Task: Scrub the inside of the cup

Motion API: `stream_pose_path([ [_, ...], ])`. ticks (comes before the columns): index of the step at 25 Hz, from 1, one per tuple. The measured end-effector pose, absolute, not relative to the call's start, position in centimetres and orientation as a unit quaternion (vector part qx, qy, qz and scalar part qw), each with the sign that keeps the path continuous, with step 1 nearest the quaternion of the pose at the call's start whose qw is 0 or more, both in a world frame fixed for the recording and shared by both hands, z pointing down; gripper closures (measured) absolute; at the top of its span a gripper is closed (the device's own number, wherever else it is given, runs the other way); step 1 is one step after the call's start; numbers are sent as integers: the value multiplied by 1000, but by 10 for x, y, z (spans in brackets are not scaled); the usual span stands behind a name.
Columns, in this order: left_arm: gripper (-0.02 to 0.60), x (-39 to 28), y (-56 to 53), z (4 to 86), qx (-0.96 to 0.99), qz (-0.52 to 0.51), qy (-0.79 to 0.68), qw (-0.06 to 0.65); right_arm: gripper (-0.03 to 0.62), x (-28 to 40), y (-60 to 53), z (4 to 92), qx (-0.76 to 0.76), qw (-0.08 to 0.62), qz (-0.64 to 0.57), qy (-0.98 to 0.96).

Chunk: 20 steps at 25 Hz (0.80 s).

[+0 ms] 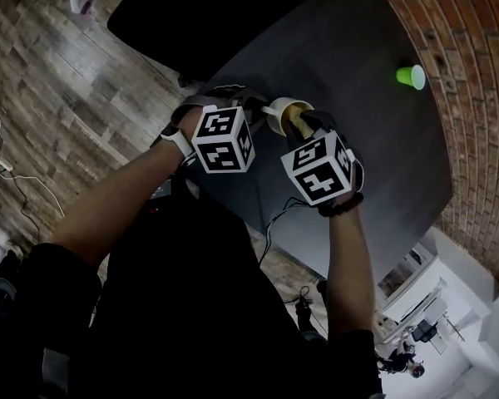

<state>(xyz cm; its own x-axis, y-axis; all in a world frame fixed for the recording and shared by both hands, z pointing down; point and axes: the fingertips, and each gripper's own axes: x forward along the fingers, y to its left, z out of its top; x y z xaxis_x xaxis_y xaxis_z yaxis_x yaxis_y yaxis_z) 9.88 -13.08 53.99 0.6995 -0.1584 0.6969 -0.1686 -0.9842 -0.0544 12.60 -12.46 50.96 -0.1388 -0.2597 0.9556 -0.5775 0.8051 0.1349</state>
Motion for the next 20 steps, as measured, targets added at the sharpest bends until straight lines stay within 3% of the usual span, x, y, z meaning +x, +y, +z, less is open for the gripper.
stream_pose_path([
  [11,514,97,-123,541,926,365,-95,29,511,134,-129,509,269,637,66,-719],
  [20,517,99,-118,540,926,364,-96,36,511,152,-131,420,360,584,36,-727],
])
